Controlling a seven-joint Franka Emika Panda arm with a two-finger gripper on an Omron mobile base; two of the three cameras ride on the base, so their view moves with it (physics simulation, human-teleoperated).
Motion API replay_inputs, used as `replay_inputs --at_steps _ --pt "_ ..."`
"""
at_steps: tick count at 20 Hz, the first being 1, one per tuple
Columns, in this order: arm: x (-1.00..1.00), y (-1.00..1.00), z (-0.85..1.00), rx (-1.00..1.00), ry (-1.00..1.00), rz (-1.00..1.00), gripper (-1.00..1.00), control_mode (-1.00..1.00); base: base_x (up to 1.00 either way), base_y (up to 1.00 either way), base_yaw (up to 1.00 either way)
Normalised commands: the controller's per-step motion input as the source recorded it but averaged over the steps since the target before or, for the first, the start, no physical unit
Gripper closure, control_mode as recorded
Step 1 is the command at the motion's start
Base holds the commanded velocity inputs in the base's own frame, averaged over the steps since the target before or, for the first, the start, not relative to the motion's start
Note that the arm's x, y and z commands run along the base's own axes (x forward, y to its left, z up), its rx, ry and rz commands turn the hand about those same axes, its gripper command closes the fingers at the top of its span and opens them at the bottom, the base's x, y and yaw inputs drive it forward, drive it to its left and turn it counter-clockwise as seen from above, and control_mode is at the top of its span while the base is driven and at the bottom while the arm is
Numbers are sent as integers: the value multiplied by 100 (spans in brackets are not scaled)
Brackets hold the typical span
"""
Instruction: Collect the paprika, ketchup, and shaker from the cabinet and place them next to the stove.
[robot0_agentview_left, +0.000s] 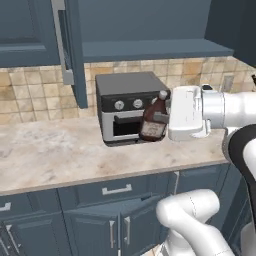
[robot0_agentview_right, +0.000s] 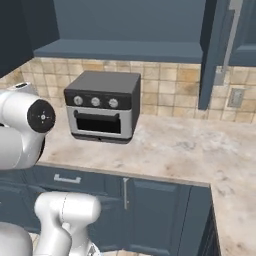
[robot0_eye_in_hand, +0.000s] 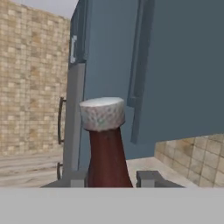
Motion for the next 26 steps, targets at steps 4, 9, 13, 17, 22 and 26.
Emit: replay_inputs --at_steps 4,9,13,17,22,26 --pt "0 0 0 0 0 0 100 100 -88 0 -13" --pt "0 0 0 0 0 0 100 100 -94 0 -24" --pt "0 0 0 0 0 0 100 100 -99 0 -30" --pt "0 0 0 0 0 0 100 100 -100 -2 -33" --pt "0 0 0 0 0 0 100 100 -94 -4 -34" --pt "0 0 0 0 0 0 100 100 -87 -14 -38"
